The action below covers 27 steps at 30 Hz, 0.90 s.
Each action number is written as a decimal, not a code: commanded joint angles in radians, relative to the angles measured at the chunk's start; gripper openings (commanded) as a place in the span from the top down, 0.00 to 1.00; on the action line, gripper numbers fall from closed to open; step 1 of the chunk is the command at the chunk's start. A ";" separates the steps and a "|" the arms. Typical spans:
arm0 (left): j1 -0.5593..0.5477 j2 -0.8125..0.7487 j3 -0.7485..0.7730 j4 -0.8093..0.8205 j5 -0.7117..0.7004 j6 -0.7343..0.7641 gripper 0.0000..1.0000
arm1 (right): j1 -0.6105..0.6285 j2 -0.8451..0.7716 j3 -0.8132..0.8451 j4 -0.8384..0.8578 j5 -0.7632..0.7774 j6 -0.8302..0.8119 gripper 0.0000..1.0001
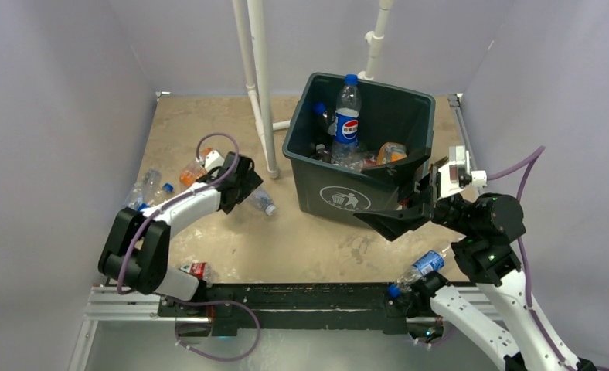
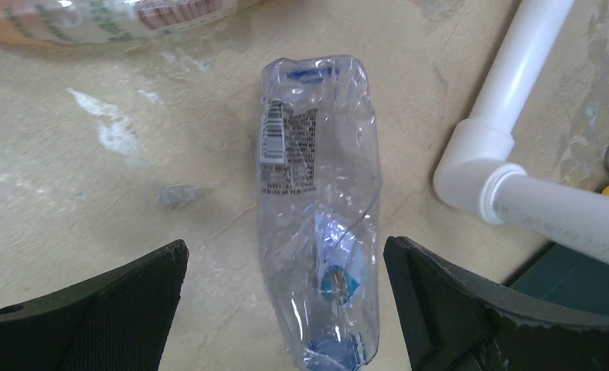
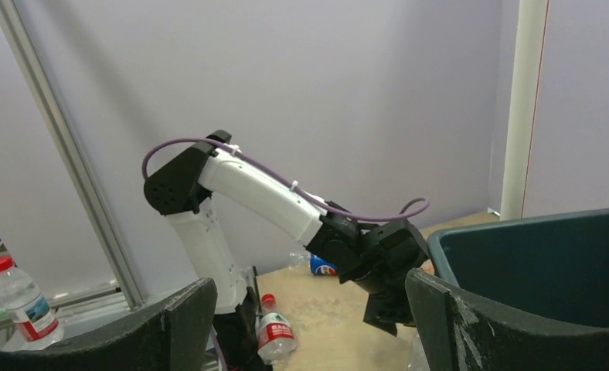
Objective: Put the plastic bottles in the bin
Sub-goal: Pick up the plastic bottle at the center of the board.
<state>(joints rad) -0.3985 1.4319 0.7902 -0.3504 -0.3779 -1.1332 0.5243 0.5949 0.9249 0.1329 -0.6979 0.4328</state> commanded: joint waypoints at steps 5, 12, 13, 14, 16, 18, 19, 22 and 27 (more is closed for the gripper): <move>-0.014 0.133 0.084 0.077 -0.003 -0.029 0.01 | -0.001 -0.031 -0.009 -0.003 0.017 -0.021 0.04; -0.022 0.250 0.091 0.079 -0.007 -0.056 0.08 | -0.002 -0.059 -0.005 -0.019 0.021 -0.031 0.04; -0.024 0.249 0.085 0.086 -0.006 -0.059 0.12 | -0.001 -0.060 -0.006 -0.021 0.021 -0.031 0.04; -0.026 0.244 0.078 0.092 -0.006 -0.061 0.16 | -0.002 -0.063 -0.006 -0.024 0.021 -0.033 0.04; -0.028 0.208 0.055 0.111 -0.007 -0.063 0.27 | -0.001 -0.065 -0.004 -0.033 0.020 -0.038 0.04; -0.028 0.163 0.025 0.128 -0.011 -0.066 0.41 | -0.001 -0.065 -0.003 -0.038 0.021 -0.040 0.04; -0.028 0.138 0.009 0.135 -0.012 -0.063 0.49 | -0.001 -0.065 -0.003 -0.037 0.018 -0.039 0.04; -0.028 0.062 -0.041 0.143 -0.016 -0.061 0.66 | -0.001 -0.063 -0.003 -0.030 0.012 -0.032 0.04; -0.028 -0.130 -0.069 0.044 -0.014 -0.052 0.83 | -0.001 -0.054 -0.007 0.003 -0.008 0.003 0.04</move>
<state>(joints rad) -0.4221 1.4601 0.7341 -0.2390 -0.3943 -1.1858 0.5243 0.5449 0.9218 0.1024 -0.6952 0.4110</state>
